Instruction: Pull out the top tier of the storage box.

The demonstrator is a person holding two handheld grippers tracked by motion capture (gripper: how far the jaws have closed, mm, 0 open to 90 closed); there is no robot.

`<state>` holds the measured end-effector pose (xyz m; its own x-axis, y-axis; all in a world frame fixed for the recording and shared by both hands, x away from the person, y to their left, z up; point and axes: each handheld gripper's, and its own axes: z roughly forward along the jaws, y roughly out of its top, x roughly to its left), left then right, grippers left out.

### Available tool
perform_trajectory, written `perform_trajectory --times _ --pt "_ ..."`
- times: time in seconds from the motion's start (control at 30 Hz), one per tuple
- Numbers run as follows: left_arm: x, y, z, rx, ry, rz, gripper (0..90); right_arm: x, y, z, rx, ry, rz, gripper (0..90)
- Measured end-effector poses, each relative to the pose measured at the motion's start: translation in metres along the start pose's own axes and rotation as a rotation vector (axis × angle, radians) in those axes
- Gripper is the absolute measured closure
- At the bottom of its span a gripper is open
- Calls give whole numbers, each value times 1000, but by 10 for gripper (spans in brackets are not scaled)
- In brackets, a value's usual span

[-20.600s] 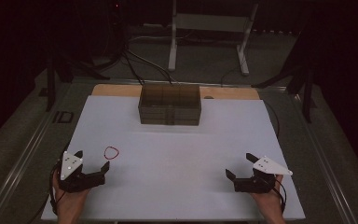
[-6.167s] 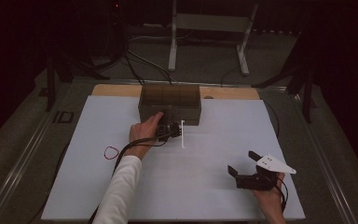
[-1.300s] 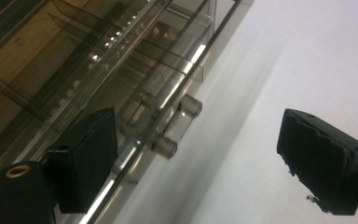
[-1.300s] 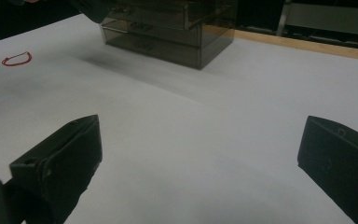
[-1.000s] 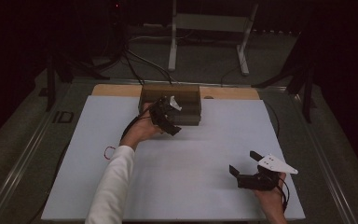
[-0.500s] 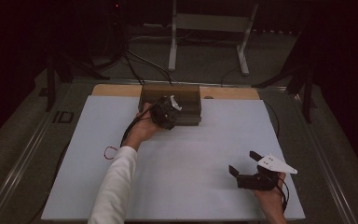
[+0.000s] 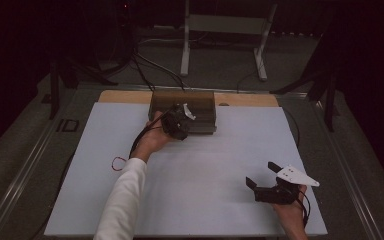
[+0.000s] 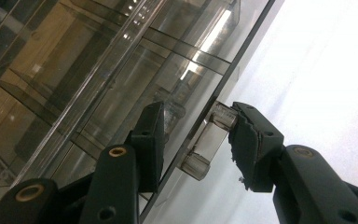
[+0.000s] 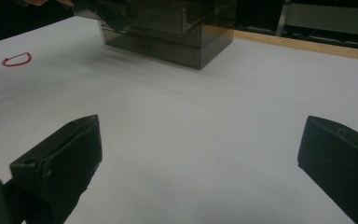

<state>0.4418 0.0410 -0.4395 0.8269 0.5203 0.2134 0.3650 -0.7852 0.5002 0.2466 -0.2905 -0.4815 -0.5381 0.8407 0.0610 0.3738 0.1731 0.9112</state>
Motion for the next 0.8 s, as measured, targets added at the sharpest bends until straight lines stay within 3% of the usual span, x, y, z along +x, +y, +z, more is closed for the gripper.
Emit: perform_trajectory --times 0.8 --pt "-14 -5 -7 -1 -22 41 613 0 0 0 1 -1 2 0"
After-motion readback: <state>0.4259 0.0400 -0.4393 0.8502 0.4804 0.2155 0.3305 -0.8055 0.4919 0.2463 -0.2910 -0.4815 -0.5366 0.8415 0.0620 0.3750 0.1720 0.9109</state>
